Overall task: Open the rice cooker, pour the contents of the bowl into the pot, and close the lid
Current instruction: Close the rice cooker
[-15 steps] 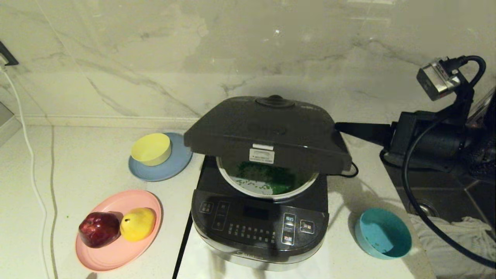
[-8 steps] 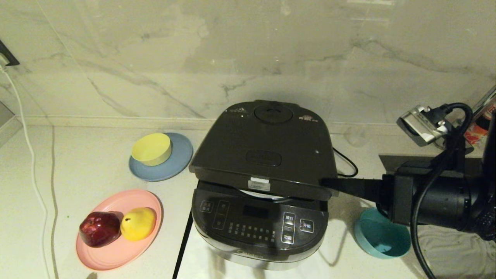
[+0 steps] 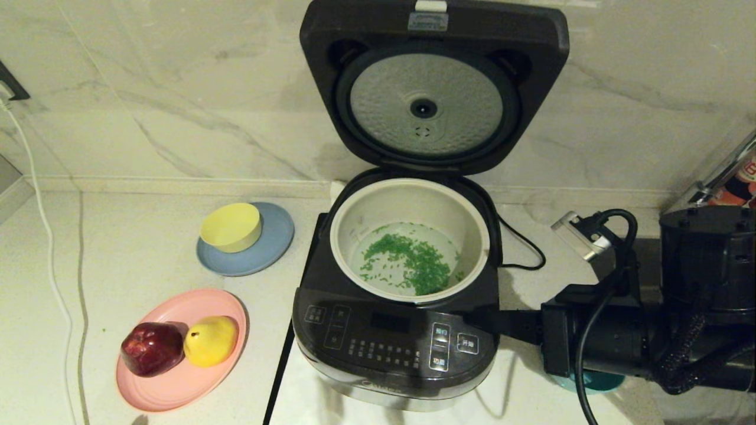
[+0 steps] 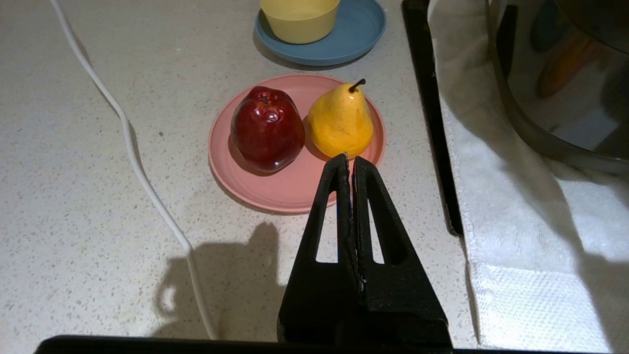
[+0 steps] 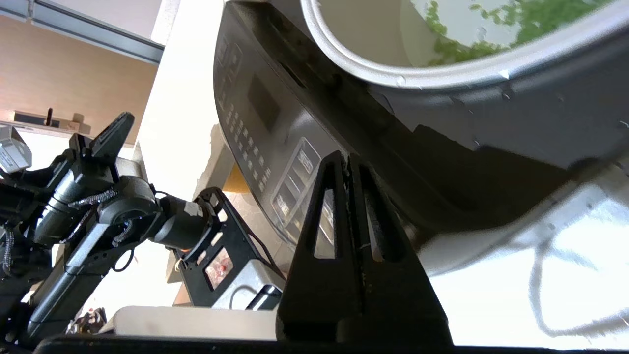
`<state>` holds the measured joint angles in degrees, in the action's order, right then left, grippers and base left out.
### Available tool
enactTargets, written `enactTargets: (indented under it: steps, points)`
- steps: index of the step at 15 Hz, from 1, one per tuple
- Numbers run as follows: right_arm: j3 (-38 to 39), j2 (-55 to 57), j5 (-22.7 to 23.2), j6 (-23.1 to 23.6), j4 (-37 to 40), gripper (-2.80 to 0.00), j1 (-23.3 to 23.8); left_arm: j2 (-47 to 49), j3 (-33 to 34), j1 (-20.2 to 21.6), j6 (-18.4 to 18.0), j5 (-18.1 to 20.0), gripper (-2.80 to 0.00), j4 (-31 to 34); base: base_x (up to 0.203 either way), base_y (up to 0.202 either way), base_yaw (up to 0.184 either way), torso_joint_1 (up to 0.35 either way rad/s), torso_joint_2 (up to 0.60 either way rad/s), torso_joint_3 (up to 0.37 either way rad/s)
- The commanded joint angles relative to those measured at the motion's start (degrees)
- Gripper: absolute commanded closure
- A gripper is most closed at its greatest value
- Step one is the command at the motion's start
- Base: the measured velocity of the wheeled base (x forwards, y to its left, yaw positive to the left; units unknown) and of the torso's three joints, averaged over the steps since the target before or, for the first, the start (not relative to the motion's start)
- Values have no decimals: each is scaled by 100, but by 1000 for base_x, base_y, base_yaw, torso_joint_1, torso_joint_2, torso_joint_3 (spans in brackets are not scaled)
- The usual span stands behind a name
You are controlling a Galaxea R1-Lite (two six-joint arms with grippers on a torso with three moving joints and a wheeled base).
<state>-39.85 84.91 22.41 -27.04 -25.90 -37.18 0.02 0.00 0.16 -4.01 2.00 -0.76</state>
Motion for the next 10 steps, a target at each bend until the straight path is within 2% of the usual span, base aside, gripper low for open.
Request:
enactTargets:
  steps: [1, 6, 10]
  points:
    - [-116, 145, 1, -21, -104, 0, -9, -11, 53, 2, -3, 2, 0, -4, 0, 0, 0, 0, 0, 0]
    - [-589, 50, -35, -41, -154, 0, 268, -11, 53, 2, -3, 2, 0, -4, 0, 0, 0, 0, 0, 0]
    - [-618, -226, 2, 3, 161, 0, 936, -11, 53, 2, -3, 2, 0, -4, 0, 0, 0, 0, 0, 0]
